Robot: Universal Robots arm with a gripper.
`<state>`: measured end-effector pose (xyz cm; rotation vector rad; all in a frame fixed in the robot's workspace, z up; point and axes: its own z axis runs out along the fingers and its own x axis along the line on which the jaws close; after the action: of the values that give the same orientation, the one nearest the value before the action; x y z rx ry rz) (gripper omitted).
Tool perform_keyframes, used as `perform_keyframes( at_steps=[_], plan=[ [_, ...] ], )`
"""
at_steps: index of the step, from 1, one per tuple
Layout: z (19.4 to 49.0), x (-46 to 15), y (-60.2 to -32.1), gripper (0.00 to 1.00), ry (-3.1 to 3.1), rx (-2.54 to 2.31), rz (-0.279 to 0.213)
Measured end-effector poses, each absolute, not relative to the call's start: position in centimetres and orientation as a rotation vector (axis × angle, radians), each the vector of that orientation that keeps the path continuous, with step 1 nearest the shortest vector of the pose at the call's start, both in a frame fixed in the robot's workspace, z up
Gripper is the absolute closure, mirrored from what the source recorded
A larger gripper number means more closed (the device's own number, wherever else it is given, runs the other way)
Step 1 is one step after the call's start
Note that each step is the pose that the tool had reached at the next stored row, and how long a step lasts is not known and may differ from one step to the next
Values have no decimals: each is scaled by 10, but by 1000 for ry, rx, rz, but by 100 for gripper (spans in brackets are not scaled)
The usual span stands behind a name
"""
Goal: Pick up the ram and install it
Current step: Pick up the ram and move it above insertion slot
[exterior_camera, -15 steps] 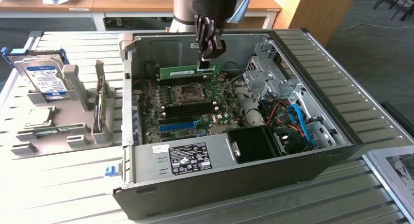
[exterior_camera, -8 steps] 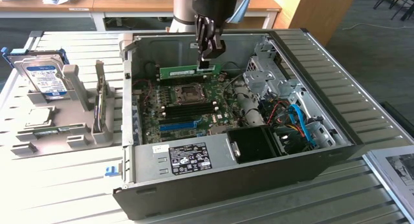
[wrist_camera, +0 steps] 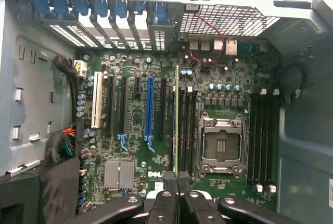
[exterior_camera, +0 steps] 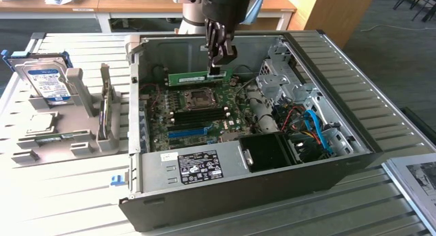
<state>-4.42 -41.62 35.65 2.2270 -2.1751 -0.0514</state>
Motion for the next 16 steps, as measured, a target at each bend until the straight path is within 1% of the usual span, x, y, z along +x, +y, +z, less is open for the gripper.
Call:
perform_keyframes(
  at_steps=[16],
  plan=[
    [355,-38,-416,89,-2231,2172,-53]
  ],
)
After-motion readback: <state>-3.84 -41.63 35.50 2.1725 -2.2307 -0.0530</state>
